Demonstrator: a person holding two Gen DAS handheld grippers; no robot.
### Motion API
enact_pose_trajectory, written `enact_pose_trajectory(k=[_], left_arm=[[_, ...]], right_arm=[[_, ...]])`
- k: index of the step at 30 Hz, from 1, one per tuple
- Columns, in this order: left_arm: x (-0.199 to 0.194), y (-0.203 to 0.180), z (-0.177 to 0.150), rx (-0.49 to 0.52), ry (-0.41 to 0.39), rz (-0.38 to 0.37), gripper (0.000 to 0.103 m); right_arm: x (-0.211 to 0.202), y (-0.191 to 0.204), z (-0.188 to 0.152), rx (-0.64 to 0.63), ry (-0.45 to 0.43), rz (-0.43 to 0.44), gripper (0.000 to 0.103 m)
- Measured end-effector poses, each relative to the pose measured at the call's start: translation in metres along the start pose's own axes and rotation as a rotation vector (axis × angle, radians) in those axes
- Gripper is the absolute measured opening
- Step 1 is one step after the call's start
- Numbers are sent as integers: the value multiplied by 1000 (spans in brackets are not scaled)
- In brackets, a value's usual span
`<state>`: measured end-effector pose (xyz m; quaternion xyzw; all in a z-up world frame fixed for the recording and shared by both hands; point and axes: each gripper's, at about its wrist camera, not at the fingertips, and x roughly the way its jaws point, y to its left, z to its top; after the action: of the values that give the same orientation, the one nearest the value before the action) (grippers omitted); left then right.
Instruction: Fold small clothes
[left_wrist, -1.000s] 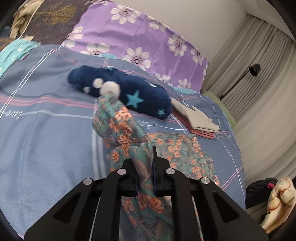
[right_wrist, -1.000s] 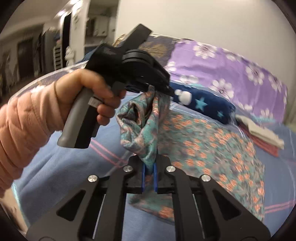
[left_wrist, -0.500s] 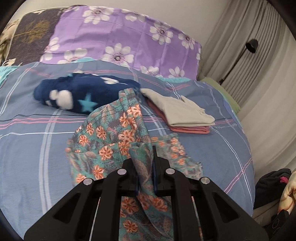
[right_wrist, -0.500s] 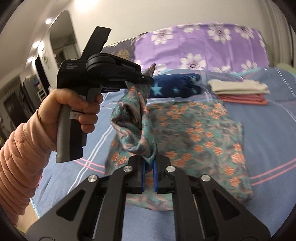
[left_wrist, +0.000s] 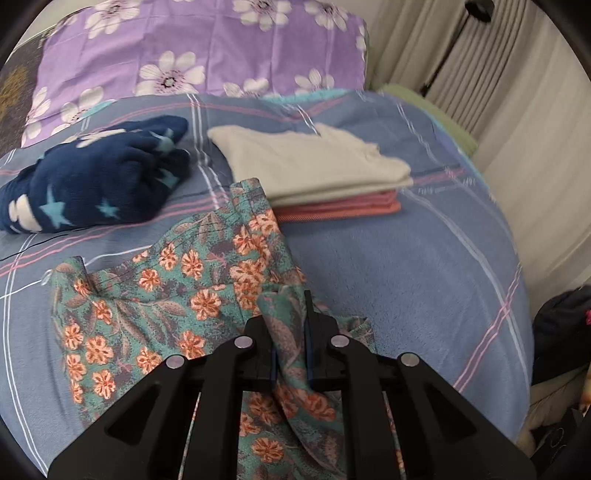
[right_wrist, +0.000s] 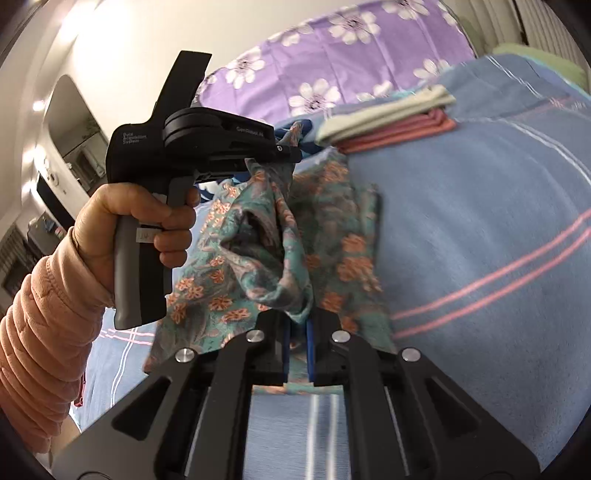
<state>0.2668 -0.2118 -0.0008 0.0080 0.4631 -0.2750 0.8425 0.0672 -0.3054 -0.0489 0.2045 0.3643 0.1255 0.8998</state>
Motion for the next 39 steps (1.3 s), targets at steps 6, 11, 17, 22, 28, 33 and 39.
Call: enact_pose_trajectory(k=[6,11,17,22,28,33,39], left_arm=[[24,-12,-3,31,47,24,10],[26,-17,-7,61,49,35,39],[-25,-22,-20,162,-62,85,61],[-82,-4,-62,202,-129,125,63],[-125,18,-137,208,-122,146,69],[-140,9,-196,296,-109,170,76],[-124,4,-219,344,-74,246,77]], right_arm=[[0,-12,-6,34,20,17,6],[5,-15,-6,46,38,20,7],[2,-17,-10,61,48,24,8],[-2,-15,-13,74,54,25,10],[-3,-14,-11,75,62,9,11],[-7,-7,-13,55,56,-19,11],[-14,-2,-12,46,44,-32,11]])
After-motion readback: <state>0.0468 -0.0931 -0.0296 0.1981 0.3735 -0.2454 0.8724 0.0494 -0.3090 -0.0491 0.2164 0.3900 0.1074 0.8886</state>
